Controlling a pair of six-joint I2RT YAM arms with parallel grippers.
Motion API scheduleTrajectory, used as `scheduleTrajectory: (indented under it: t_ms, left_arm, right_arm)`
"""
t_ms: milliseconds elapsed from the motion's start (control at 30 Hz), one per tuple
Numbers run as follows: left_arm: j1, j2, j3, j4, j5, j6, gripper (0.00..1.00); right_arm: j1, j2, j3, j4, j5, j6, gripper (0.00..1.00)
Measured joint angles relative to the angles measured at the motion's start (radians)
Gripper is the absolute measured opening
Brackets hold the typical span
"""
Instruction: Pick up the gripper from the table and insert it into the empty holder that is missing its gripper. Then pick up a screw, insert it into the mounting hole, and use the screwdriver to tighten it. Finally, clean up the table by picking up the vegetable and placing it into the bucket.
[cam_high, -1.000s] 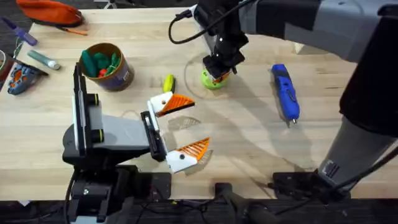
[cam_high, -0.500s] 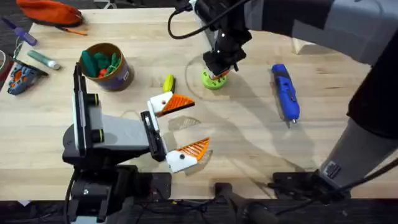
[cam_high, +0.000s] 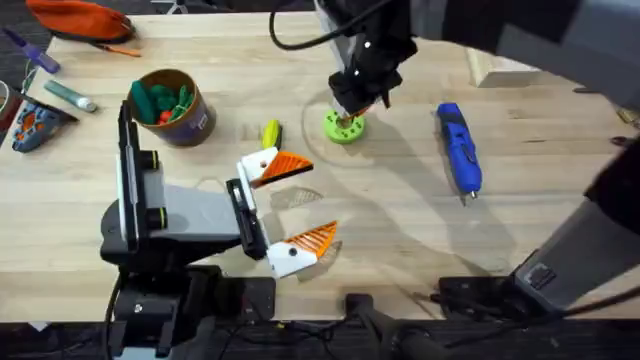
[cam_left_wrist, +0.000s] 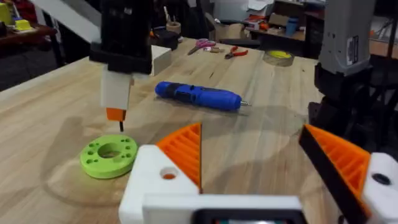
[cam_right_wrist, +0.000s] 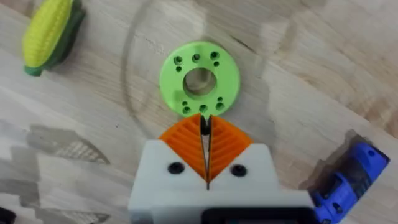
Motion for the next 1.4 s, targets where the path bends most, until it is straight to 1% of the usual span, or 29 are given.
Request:
scheduleTrajectory:
  t_ms: [267, 400, 500, 800, 933, 1100, 1267, 1400]
  left_arm:
    - [0.0, 0.0, 0.0, 0.0, 0.0, 0.0, 0.989]
    - [0.0, 0.0, 0.0, 0.0, 0.0, 0.0, 0.989]
    - [0.0, 0.0, 0.0, 0.0, 0.0, 0.0, 0.989]
    - [0.0, 0.0, 0.0, 0.0, 0.0, 0.0, 0.989]
    - [0.0, 0.0, 0.0, 0.0, 0.0, 0.0, 0.989]
    - [0.0, 0.0, 0.0, 0.0, 0.0, 0.0, 0.989]
    - [0.0, 0.0, 0.0, 0.0, 0.0, 0.0, 0.989]
    - [0.0, 0.0, 0.0, 0.0, 0.0, 0.0, 0.989]
  right_arm:
    - [-0.001, -0.085, 0.0, -0.027, 0.0, 0.0, 0.007]
    - [-0.001, -0.113, 0.014, -0.093, 0.0, 0.0, 0.007]
    - [-0.001, -0.115, 0.055, -0.145, 0.0, 0.0, 0.007]
    - [0.016, -0.117, 0.219, -0.212, 0.001, -0.001, 0.007]
    - [0.066, -0.14, 0.237, -0.215, 0.009, -0.002, 0.007]
    - [0.156, -0.184, 0.237, -0.22, 0.056, -0.003, 0.007]
    - [0.239, -0.223, 0.241, -0.221, 0.076, -0.006, 0.007]
    - [0.285, -0.238, 0.241, -0.221, 0.081, -0.009, 0.007]
